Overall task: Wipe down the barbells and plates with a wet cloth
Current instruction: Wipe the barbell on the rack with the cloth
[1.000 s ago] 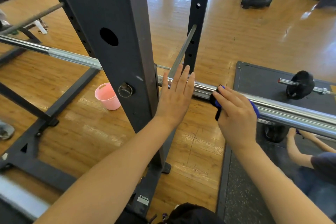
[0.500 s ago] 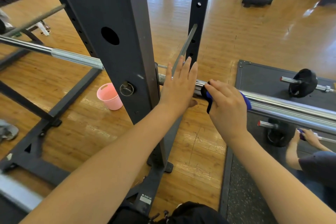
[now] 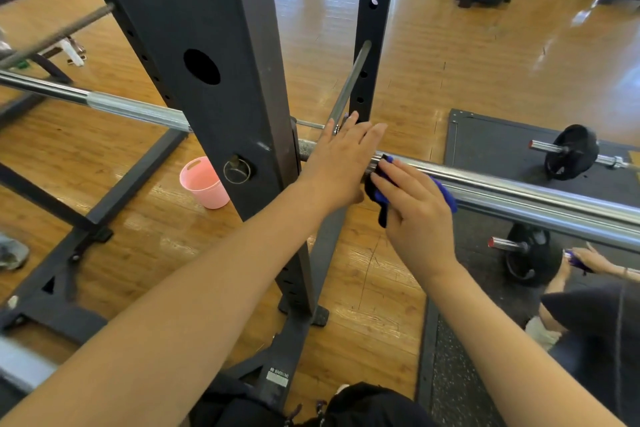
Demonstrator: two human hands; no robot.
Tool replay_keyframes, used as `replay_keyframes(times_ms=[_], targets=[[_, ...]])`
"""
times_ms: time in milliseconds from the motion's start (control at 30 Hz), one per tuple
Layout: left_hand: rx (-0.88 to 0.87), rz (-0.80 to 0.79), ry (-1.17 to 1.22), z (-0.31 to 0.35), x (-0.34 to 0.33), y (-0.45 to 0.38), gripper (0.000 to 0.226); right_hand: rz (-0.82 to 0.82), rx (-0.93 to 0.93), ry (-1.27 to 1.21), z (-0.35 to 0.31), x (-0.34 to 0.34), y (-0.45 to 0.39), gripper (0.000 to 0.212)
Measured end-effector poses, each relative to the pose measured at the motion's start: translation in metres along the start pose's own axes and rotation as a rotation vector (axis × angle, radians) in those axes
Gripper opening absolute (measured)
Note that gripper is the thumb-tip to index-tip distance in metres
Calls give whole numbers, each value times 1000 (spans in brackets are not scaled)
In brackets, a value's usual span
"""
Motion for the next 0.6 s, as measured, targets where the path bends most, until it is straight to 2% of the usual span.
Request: replay_keyframes(times_ms=[133,233,300,367,400,500,600], targets=[[62,0,-85,1,0,3,100,87,6,79,17,6,9,32],[126,142,-215,9,-7,13,93,141,-28,94,28,15,17,31],[81,257,-317,24,-19,17,80,148,-44,88,27,19,17,31],[24,363,-391,40,-30,18,57,162,-66,62,23,23,13,33],[25,383,-400,46,-32,16,51,157,-70,50,21,23,11,33],[104,372,-443,48,-35,10,51,96,-52,41,25,23,10,34],[80,372,-457,46,-35,8,54,89,-81,70,37,29,19,34]])
Point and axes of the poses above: each hand's wrist, its own y-axis away from the middle knuckle, its own x-axis out of the back of the hand, z = x × y, the point moved 5 cm from there along -y, towards the middle knuckle, and after that the axes turned 15 degrees about -z, right-handed, at the moved point
